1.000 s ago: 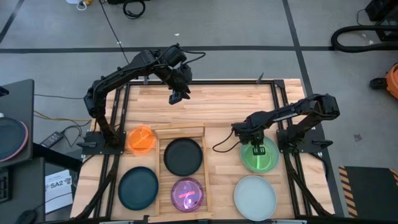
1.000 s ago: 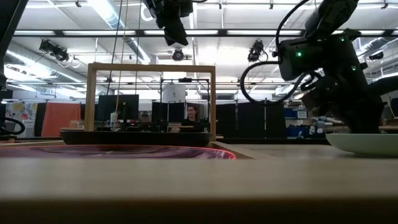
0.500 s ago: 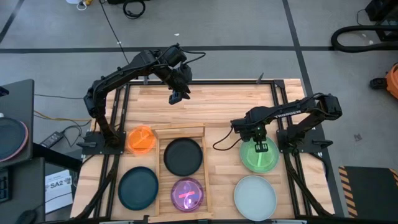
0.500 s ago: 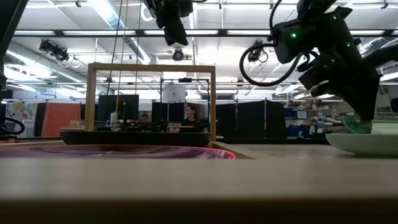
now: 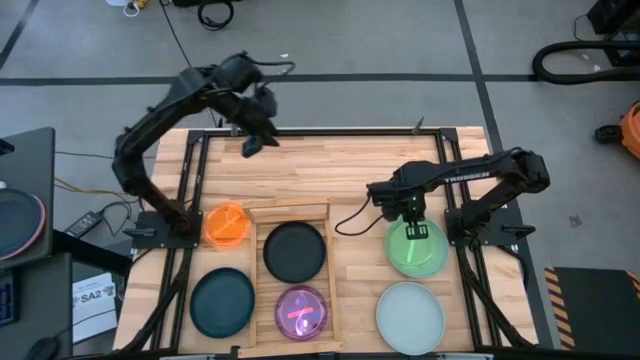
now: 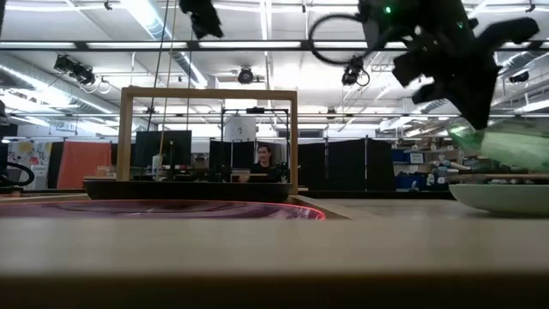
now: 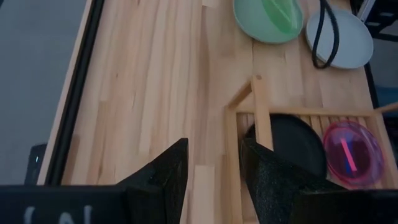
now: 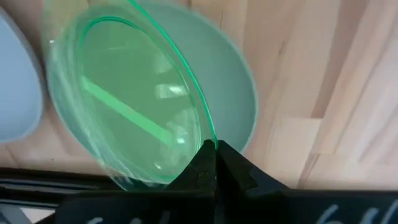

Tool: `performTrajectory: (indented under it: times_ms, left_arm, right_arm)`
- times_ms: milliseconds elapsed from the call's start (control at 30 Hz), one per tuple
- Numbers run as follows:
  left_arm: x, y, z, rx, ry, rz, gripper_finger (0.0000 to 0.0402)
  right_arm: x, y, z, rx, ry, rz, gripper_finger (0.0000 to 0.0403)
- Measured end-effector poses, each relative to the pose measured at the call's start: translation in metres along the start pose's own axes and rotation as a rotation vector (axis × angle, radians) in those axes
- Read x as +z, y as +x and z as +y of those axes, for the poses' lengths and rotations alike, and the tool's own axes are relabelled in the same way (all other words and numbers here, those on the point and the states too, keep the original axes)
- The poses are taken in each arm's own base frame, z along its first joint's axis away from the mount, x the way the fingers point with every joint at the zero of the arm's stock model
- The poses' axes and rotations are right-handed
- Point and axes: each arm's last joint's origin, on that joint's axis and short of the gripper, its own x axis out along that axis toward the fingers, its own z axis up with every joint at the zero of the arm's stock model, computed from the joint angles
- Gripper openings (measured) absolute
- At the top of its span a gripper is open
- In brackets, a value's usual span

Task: Place and stack plates onto a shelf
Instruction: Stack the small green transparent plate on the top of the small pink transparent plate on the shelf

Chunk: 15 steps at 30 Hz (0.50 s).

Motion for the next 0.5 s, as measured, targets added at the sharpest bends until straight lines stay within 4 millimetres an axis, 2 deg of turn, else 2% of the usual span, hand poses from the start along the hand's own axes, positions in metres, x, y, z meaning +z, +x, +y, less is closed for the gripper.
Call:
performTrajectory:
  times_ms: [167,267,367,500]
  left_arm:
    - [-0.019,-0.040,-0.019,0.013,0.019,-0.036,0.0155]
    - [-0.038,-0.057,-0.035,-0.012,0.037,-0.106,0.0155]
    - [-0.065,-0.064,-0.049,0.003,0.034,-0.169,0.0155]
    - [-0.103,-0.063,-0.068,0.033,0.007,-0.241,0.0155]
  right_arm:
    - [0.006,-0.026,0.002,-0.001,0.036,-0.089,0.0005]
    - [0.009,-0.042,0.004,0.000,0.064,-0.153,0.0005]
    - [0.012,-0.057,0.005,0.004,0.097,-0.221,0.0005]
    - [0.019,-0.073,0.007,0.021,0.162,-0.341,0.0005]
